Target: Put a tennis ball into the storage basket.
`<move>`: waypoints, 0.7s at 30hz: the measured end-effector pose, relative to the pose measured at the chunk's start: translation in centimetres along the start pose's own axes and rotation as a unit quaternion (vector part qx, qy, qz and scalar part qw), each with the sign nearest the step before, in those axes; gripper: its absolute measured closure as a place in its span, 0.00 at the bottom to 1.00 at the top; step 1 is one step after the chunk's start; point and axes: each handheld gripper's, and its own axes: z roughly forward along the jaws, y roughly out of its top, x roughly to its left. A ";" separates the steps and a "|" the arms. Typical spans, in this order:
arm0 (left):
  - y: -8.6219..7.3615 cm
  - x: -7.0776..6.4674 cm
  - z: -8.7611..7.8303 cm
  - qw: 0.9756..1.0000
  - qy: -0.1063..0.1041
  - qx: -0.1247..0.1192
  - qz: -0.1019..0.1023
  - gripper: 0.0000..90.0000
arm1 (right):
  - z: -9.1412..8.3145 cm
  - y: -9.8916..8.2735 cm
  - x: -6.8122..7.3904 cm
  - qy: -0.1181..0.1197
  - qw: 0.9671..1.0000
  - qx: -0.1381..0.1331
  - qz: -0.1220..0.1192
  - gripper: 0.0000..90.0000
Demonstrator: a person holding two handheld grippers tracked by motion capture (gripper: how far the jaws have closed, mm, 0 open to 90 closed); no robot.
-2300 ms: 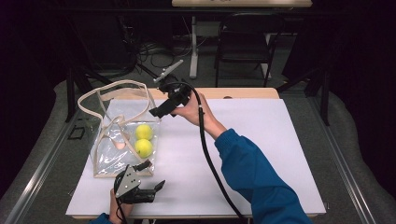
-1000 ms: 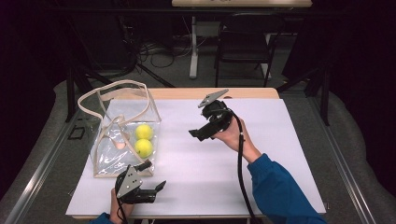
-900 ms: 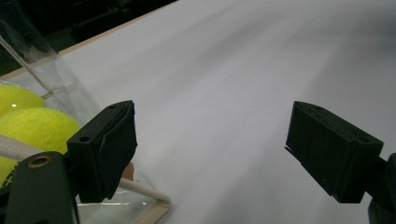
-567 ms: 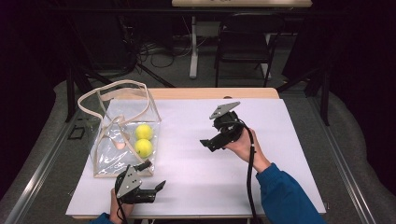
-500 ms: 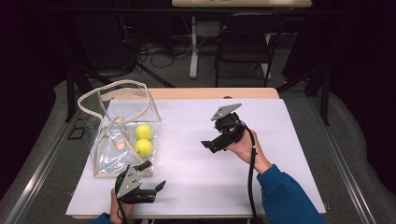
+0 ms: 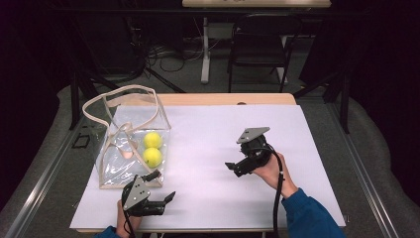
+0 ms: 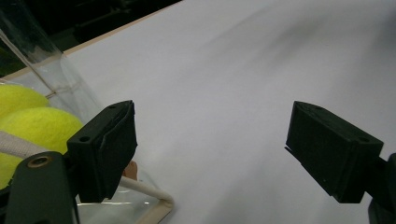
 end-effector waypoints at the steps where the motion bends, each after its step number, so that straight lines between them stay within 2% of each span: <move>1: 0.0 0.0 0.0 1.000 0.000 0.001 0.001 0.18 | -0.1 -0.4 0.0 -0.005 1.000 0.000 -0.001 0.00; 9: 0.0 0.0 0.1 1.000 0.001 0.002 0.001 0.18 | -0.5 -3.2 -0.1 -0.004 1.000 -0.008 0.018 0.00; 21: 0.0 0.0 0.1 1.000 0.001 0.003 0.002 0.18 | -0.6 -6.4 -0.1 -0.012 1.000 -0.008 0.028 0.00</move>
